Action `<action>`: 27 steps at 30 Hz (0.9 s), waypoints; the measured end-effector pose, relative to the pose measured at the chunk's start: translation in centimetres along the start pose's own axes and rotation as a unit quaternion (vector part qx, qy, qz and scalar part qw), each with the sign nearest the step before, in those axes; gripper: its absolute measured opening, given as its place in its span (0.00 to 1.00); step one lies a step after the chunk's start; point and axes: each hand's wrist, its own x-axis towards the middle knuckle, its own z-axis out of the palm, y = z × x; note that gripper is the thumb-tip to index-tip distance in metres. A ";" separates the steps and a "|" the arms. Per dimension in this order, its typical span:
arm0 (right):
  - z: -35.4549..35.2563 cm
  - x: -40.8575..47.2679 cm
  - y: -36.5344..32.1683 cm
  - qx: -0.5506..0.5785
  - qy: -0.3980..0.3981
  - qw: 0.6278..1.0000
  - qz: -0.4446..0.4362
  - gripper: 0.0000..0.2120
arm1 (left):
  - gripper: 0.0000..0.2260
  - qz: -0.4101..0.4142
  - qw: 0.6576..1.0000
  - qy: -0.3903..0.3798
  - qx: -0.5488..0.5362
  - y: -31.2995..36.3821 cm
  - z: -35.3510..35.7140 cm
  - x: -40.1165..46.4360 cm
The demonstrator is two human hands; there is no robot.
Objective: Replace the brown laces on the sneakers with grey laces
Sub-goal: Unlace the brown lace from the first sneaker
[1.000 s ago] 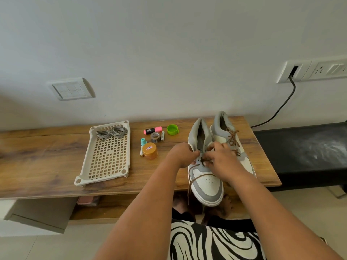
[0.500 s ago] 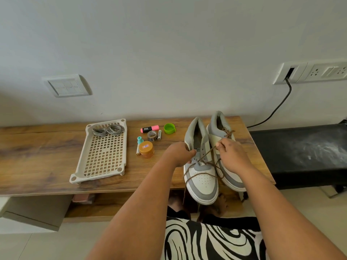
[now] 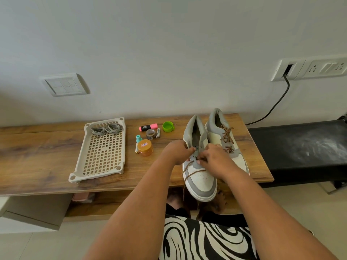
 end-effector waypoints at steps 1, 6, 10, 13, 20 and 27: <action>0.0 0.0 0.1 0.019 0.000 1.000 0.007 0.11 | 0.18 -0.001 1.000 -0.001 0.001 0.0 0.0 0.0; 0.3 0.2 0.2 0.076 0.003 0.997 0.026 0.08 | 0.16 -0.003 1.000 0.008 0.005 0.1 0.1 0.0; -1.0 0.5 0.8 0.127 0.013 0.988 0.092 0.14 | 0.18 0.001 1.000 0.004 0.006 0.1 -0.1 -0.2; -1.6 0.1 1.9 0.128 0.004 0.986 0.104 0.17 | 0.19 0.002 1.000 0.001 0.000 0.1 -0.2 -0.4; -0.6 -0.3 -0.1 0.018 0.011 0.999 -0.024 0.11 | 0.16 0.004 1.000 0.006 -0.004 0.2 -0.2 -0.6; -1.6 -0.2 0.6 0.136 -0.039 0.989 0.041 0.05 | 0.16 0.005 1.000 0.006 0.005 0.2 -0.1 -0.6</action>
